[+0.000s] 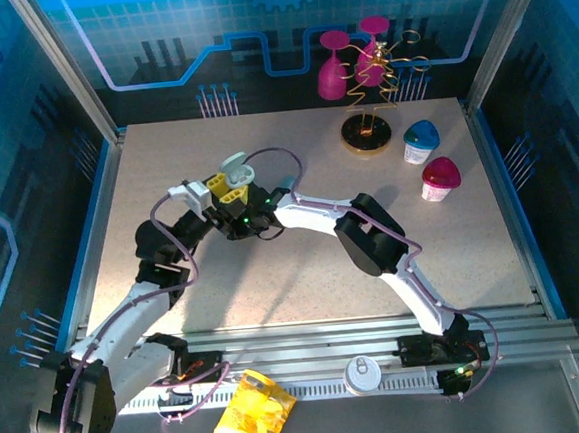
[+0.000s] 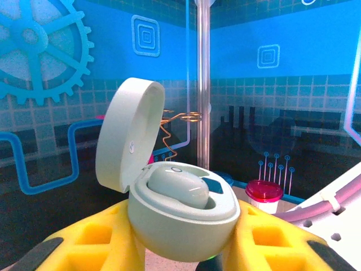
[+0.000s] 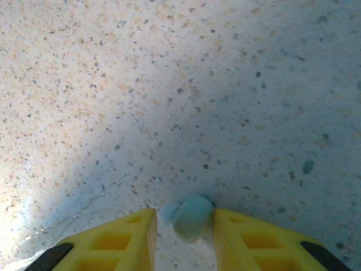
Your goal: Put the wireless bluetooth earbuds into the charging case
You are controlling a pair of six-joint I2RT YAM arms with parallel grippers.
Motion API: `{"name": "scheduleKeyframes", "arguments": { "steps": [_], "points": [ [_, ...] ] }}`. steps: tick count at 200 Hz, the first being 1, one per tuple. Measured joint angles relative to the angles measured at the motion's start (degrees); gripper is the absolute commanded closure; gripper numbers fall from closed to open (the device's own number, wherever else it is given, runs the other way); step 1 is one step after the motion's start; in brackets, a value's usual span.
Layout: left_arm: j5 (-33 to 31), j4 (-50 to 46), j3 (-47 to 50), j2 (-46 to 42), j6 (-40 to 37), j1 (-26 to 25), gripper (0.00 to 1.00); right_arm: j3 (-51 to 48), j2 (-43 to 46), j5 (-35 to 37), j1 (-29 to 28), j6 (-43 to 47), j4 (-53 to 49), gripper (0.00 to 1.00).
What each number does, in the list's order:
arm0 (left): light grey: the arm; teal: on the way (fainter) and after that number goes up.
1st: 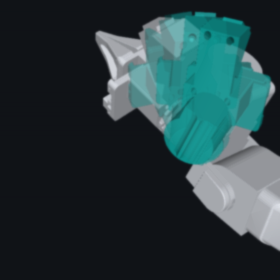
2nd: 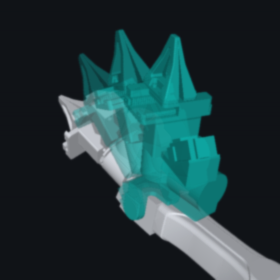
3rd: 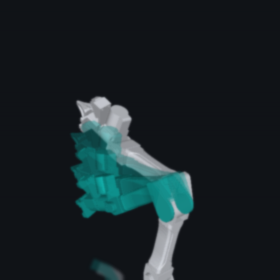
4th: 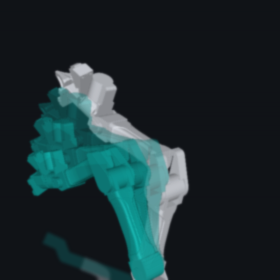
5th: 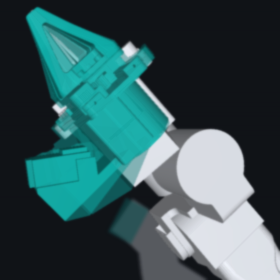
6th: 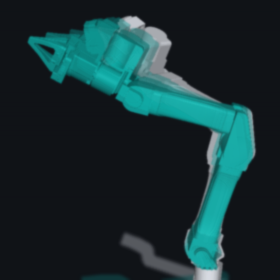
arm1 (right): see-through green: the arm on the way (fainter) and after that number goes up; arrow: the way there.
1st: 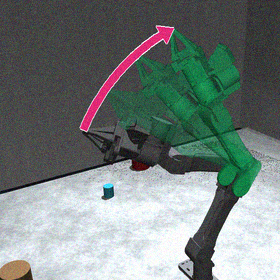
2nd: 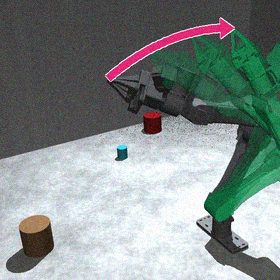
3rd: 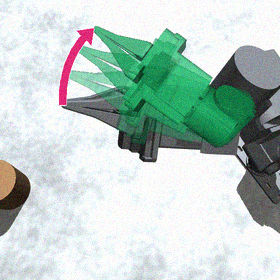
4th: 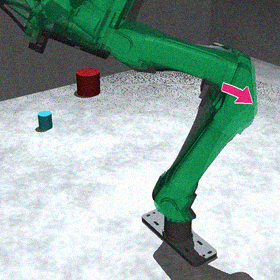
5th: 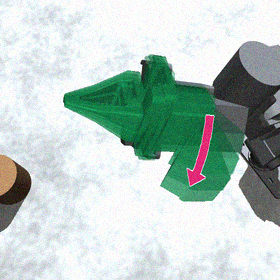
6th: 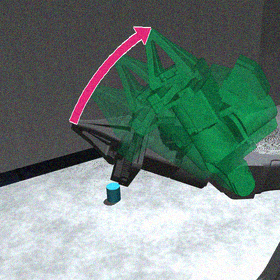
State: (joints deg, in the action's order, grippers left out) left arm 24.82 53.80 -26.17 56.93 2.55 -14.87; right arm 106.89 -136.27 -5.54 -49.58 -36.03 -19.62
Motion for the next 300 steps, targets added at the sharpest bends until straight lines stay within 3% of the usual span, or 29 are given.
{"name": "scheduleKeyframes", "arguments": {
  "steps": [32,95,155,202,241,300],
  "points": [
    [-0.42,0.0,0.0,-0.07,0.02,0.04,0.68,2.36,-1.75,-0.66,0.09,-0.02,-1.75,0.7],
    [-0.61,0.0,0.0,-0.07,0.02,0.04,0.68,6.03,-3.43,-0.24,0.09,0.72,-5.33,0.81],
    [-0.61,0.02,0.0,0.04,0.07,0.04,0.68,2.27,-1.57,0.09,0.09,1.36,-2.56,0.83],
    [-0.61,0.48,0.0,1.09,0.5,0.04,0.67,-17.31,10.73,1.97,1.01,1.33,4.28,0.83],
    [-0.57,0.46,0.02,2.29,1.22,0.04,0.67,-32.33,24.15,5.66,5.01,1.57,9.07,0.83],
    [-0.42,-0.26,0.81,2.25,1.6,0.04,0.67,-44.15,43.54,11.78,8.83,8.39,10.1,0.83]
  ]
}}
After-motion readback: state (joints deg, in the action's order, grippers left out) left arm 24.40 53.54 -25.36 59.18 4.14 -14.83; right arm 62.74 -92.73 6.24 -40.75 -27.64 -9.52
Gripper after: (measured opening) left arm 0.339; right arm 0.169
